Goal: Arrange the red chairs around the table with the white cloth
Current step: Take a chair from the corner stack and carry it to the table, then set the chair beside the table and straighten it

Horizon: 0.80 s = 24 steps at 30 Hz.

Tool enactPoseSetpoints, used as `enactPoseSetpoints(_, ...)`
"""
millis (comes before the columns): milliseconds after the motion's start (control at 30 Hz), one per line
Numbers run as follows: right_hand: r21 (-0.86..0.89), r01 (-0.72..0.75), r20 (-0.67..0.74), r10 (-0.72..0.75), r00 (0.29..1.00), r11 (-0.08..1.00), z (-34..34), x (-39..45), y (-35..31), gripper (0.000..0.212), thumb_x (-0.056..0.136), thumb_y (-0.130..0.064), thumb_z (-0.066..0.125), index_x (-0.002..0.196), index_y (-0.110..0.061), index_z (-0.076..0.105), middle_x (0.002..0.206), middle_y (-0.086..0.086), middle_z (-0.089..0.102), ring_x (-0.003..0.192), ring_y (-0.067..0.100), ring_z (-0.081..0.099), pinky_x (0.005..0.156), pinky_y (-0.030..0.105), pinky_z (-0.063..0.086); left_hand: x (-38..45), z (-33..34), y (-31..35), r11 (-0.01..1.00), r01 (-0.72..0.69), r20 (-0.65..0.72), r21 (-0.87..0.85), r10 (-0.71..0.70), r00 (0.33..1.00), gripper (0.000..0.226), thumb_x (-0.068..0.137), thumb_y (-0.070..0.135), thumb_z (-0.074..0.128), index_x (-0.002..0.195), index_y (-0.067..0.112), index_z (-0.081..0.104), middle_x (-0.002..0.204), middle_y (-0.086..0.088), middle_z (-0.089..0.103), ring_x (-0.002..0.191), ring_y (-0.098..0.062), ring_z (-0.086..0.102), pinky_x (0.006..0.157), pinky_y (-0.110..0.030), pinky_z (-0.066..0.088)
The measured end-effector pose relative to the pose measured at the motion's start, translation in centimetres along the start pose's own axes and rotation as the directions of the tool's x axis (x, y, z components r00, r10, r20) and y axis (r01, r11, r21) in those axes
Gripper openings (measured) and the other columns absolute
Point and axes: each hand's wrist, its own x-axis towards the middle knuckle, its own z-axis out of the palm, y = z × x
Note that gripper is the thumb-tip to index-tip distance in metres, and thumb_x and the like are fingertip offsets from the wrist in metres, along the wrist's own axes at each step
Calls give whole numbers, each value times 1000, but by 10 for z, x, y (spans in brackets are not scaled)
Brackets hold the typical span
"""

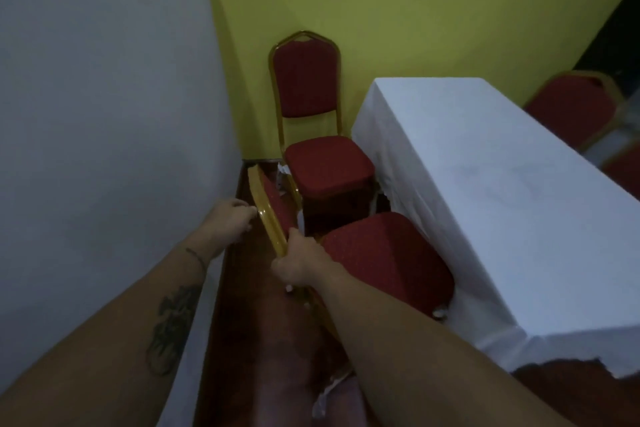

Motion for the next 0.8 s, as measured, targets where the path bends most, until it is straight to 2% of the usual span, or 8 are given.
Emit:
enactPoseSetpoints(133,17,-105,19,104,994,994,-3,-13,16,73,80,-40,68,144,-17,43,144,15,49,129,41,50,106,51,45,26,30,17,998,57,146,-22,-53,988,56,74,45,67,117,9,66,106,-13,73,96,-35,70,91,-49,56)
enactPoseSetpoints(200,29,-144,-28,144,989,989,0,-17,18,74,79,-42,71,144,-17,46,143,15,50,129,41,51,105,50,46,44,40,13,1000,24,172,18,-27,985,72,61,40,73,123,7,59,103,-14,72,92,-36,71,85,-52,59)
enactPoseSetpoints(300,5,-164,-87,164,983,986,1,-21,15,51,83,-38,67,128,-17,58,130,13,61,116,37,60,97,48,53,84,48,-4,996,-20,176,89,4,984,95,50,30,73,136,1,44,104,-17,70,86,-35,72,74,-51,62)
enactPoseSetpoints(367,-15,-177,-88,175,981,984,-4,-27,10,39,85,-31,65,120,-14,61,119,12,64,108,34,64,90,45,56,72,49,6,997,-23,189,68,10,982,94,54,27,74,137,0,41,107,-18,69,86,-32,73,69,-45,63)
enactPoseSetpoints(467,-10,-202,-109,200,974,979,-10,-38,9,36,85,-24,65,119,-13,61,117,12,63,105,34,64,90,46,57,33,52,25,996,-71,194,53,60,979,78,77,15,71,140,-7,31,96,-14,60,79,-25,66,55,-31,53)
enactPoseSetpoints(600,-7,-232,-125,230,965,973,-13,-46,9,35,89,-23,62,123,-13,60,119,13,61,108,33,63,87,42,53,32,62,24,989,-125,204,77,107,973,80,82,13,69,142,-9,20,94,-13,55,78,-23,60,63,-34,51)
enactPoseSetpoints(700,-4,-232,-152,229,962,973,-15,-46,7,34,92,-26,60,123,-12,61,118,13,62,106,32,63,80,39,49,38,63,25,985,-140,199,98,119,973,80,82,13,68,142,-11,20,108,-20,58,78,-22,60,58,-30,49)
enactPoseSetpoints(800,9,-252,-144,251,957,968,-17,-38,3,37,93,-26,61,127,-12,60,121,12,61,108,31,62,77,37,46,48,65,27,982,-141,199,125,114,973,77,85,11,67,142,-11,19,105,-18,54,75,-21,57,55,-31,46)
